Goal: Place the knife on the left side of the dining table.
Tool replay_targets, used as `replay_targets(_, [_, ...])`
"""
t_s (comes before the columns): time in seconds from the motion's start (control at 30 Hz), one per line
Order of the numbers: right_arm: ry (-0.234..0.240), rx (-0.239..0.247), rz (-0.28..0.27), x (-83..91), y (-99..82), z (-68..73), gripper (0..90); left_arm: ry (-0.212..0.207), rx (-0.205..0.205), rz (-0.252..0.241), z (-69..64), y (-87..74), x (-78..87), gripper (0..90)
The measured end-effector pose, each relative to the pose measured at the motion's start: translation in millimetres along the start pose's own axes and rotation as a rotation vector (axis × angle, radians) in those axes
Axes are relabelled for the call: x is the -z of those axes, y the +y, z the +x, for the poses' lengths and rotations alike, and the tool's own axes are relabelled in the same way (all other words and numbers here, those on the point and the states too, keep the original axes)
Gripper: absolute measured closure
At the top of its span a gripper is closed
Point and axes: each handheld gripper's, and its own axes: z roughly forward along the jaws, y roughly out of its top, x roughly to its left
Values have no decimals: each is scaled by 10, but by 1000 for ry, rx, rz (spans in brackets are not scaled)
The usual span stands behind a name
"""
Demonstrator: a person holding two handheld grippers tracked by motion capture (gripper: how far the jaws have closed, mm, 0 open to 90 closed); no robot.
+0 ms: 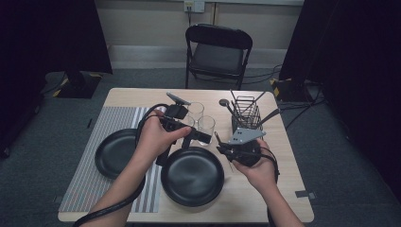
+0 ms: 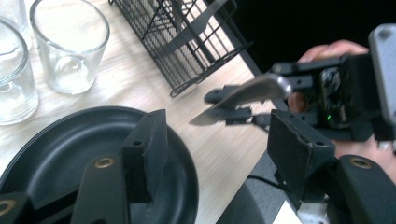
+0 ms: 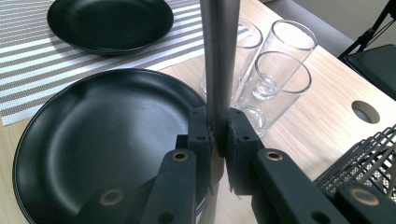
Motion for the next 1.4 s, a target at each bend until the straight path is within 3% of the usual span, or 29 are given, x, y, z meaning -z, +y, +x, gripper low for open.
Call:
replay_targets(0.4, [0,3,8,-21,2,3,823,-17,-5,-1,-113,53,-28,405])
replay_targets(0.47, [0,11,9,-23,8,12,822,-15,11,2,-119,64,-44,406])
replay_targets(0.6, [5,12,4,-26,23,25,823,-16,12,1,-107,63,-68,443])
replay_targets(0.67, [6,19,9,-33,37,37,823,-29,37,2,-102,55,-83,519])
replay_targets(0.97, [15,20,10,-66,55,66,823,-59,32,8,-114,49,-40,698])
replay_targets(1.4, [12,28,28,-110,73,97,823,-54,58,30,-82,45,-49,712])
